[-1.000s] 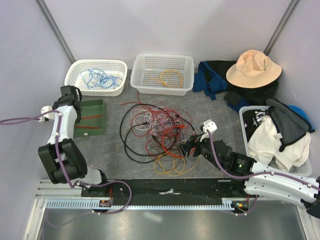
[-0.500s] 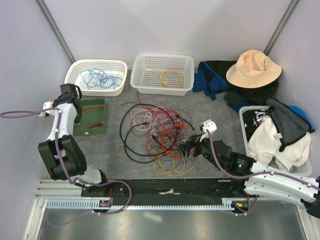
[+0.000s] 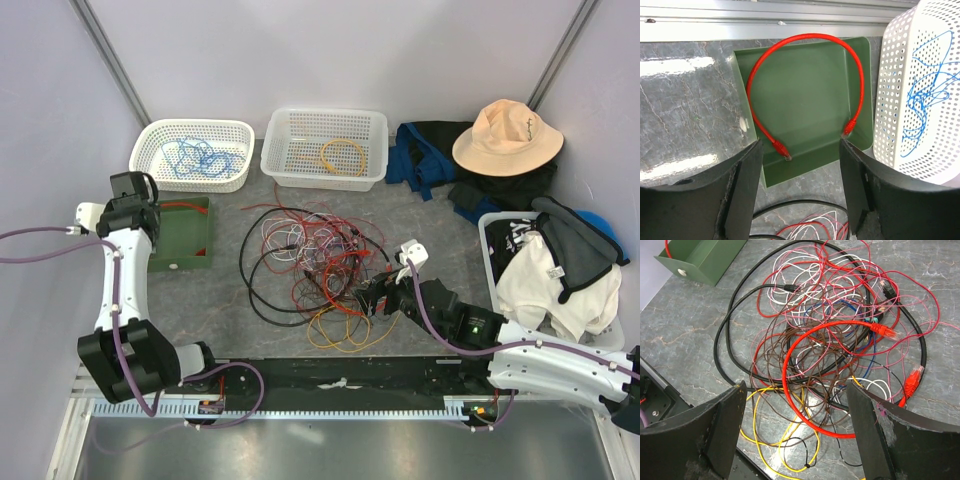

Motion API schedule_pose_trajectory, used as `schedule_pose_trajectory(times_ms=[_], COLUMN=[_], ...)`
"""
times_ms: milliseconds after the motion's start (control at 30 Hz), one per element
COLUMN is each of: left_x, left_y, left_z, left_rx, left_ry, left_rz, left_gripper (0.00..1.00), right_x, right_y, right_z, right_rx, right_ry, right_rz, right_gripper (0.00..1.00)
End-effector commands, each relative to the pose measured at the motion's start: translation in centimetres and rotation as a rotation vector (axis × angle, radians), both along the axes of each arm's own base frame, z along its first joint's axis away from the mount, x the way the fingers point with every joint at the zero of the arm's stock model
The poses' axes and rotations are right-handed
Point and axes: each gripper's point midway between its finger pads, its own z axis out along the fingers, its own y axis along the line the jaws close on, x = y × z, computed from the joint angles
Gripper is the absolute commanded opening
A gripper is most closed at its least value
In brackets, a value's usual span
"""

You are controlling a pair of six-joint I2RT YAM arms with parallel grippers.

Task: Untangle the cables

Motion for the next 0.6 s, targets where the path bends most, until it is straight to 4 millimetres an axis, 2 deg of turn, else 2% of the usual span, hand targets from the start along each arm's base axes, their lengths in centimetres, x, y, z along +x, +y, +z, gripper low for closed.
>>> schedule_pose_trajectory(times_ms=[0,33,133,167,233,267,300,333,367,400,433,467,500,533,567], left_x=[-0.3,-0.4,0.0,0.6,1.0,1.4,1.5,1.2,1.5,1.3,0.8,0.2,-0.4,-1.5,-1.8], left_y=[-0.1,-0.5,-3.2,-5.6,-8.9,-12.9,-14.8,-16.7,-20.5,-22.2,-23.8,-26.8,-28.0,-29.9,-30.6], left_z=[0.2,0.1,0.9,1.2,2.3,2.6,2.7,2.0,2.6,2.4,1.4,1.4,1.0,0.2,-0.4], left_rx=[0.021,0.012,-0.008,0.000,0.039,0.062,0.076,0.083,0.083,0.075,0.065,0.067,0.069,0.065,0.068], left_ry=[0.009,0.006,-0.054,-0.068,-0.151,-0.176,-0.210,-0.234,-0.301,-0.317,-0.311,-0.333,-0.326,-0.312,-0.296], left_rz=[-0.037,-0.047,-0.165,-0.255,-0.373,-0.526,-0.607,-0.687,-0.843,-0.914,-0.981,-1.100,-1.142,-1.206,-1.225], left_gripper=[0.66,0.63,0.57,0.57,0.56,0.56,0.56,0.57,0.57,0.57,0.57,0.57,0.56,0.56,0.56], right_x=[0.0,0.1,0.6,0.9,1.4,1.5,1.8,1.9,2.1,2.4,2.5,2.6,2.5,2.5,2.4], right_y=[0.6,0.6,0.5,0.6,1.0,1.2,1.5,1.9,2.0,2.1,2.3,2.4,2.7,2.9,3.1], right_z=[2.1,2.2,2.1,2.1,1.4,1.3,1.4,0.5,0.2,0.3,-0.6,-0.9,-1.3,-2.3,-2.9], right_rx=[0.076,0.076,0.050,0.042,0.004,-0.006,-0.012,-0.046,-0.057,-0.063,-0.090,-0.101,-0.112,-0.141,-0.156], right_ry=[-0.019,-0.021,-0.031,-0.039,-0.031,-0.028,-0.026,-0.011,-0.003,-0.002,0.013,0.019,0.028,0.045,0.054], right_rz=[0.004,0.002,-0.021,-0.029,-0.041,-0.045,-0.050,-0.049,-0.056,-0.065,-0.068,-0.069,-0.059,-0.051,-0.042], right_gripper=[0.88,0.88,0.88,0.89,0.89,0.88,0.88,0.88,0.89,0.89,0.88,0.88,0.88,0.88,0.88])
